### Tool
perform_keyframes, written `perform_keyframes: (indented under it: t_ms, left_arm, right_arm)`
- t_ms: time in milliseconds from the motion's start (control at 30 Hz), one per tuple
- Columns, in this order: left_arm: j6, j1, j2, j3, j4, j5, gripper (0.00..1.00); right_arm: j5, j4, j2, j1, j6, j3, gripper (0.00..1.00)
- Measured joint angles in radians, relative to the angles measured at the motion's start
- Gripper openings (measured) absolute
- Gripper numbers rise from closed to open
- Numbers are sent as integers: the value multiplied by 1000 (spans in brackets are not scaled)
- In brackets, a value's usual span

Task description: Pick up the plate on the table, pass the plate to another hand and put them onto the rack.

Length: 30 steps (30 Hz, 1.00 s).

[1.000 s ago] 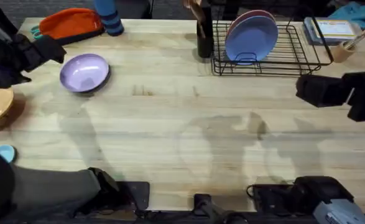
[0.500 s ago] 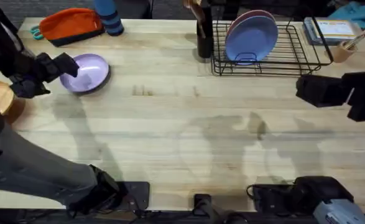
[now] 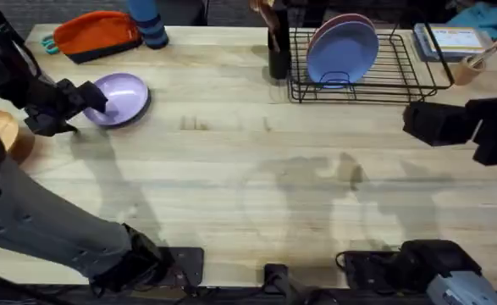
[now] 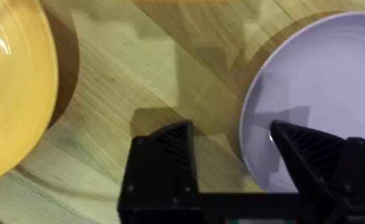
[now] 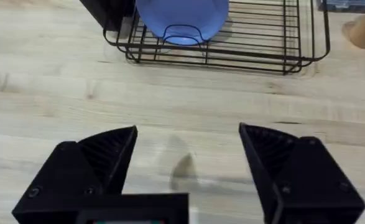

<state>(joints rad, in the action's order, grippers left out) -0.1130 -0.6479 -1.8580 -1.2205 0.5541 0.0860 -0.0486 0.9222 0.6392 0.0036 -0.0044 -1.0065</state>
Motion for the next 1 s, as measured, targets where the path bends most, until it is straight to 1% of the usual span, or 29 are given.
perform_keyframes:
  t_ms: [33,167,233,267,400,433,467,533,567,600,700,767,833,867,900,1000]
  left_arm:
    - [0,-1,0,0,0,0,767]
    - [0,-2,-2,0,-1,0,578]
    - [0,-2,-2,0,0,2,522]
    - [-1,-2,-2,0,-1,8,406]
    - [0,-1,-2,0,-1,22,277]
    - [-11,-2,-2,-39,37,33,49]
    - [-12,-1,7,-88,71,39,43]
    - [-12,2,25,-98,83,43,40]
    - [-11,14,135,-103,87,49,41]
    - [-10,28,206,-105,94,49,42]
    - [-10,48,275,-107,107,50,43]
    - [-11,90,379,-108,122,52,43]
    - [-10,105,410,-108,134,52,43]
    - [-10,161,479,-108,187,80,43]
    - [-11,188,478,-109,204,170,43]
    - [-22,211,478,-109,205,239,43]
  right_arm:
    - [0,0,0,0,0,0,998]
    - [0,0,0,0,0,0,998]
    - [0,0,0,0,0,0,999]
    - [0,0,0,0,0,0,998]
    - [0,0,0,0,0,0,998]
    - [0,0,0,0,0,0,998]
    - [0,0,0,0,0,0,998]
    - [0,0,0,0,0,0,998]
    - [0,0,0,0,0,0,998]
    - [0,0,0,0,0,0,997]
    - [0,0,0,0,0,0,998]
    - [0,0,0,0,0,0,998]
    - [0,0,0,0,0,0,998]
    - [0,0,0,0,-1,0,998]
    - [0,0,0,0,-1,0,998]
    - [0,0,0,0,-1,0,998]
